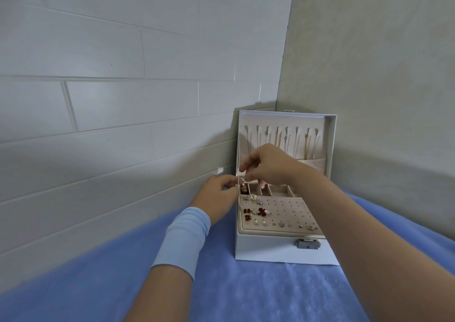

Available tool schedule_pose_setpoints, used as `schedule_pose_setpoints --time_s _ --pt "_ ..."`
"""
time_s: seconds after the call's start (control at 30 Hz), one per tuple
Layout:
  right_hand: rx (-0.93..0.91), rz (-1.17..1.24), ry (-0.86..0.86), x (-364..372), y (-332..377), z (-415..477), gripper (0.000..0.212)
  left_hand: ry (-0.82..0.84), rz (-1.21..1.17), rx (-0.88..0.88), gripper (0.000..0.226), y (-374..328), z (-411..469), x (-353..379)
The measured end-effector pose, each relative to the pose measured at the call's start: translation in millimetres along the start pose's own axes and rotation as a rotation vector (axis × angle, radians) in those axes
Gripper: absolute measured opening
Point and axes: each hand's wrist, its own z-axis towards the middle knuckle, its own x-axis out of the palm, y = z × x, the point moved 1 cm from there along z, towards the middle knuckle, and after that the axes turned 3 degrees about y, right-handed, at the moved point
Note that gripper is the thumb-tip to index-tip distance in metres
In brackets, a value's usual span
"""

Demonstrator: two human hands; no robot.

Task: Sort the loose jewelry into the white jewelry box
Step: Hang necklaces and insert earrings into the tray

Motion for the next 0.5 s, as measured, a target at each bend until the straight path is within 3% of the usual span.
schedule_pose_setpoints --time_s 0.17,0.3,0.5 --pt "0.005 -0.171 0.029 9.1 -2.8 3.1 0.021 -0.007 0.057 -0.004 0.024 1.1 0.1 0.5" --pt "-0.003 -0.249 -0.09 7.1 -4.3 1.6 0.015 -0.022 0.054 0.0 0.021 2.1 0.9 0.0" --pt "0.024 -0.271 0.07 13.0 -6.6 -3.4 0.02 0.03 0.058 0.025 0.018 2.0 1.0 0.0"
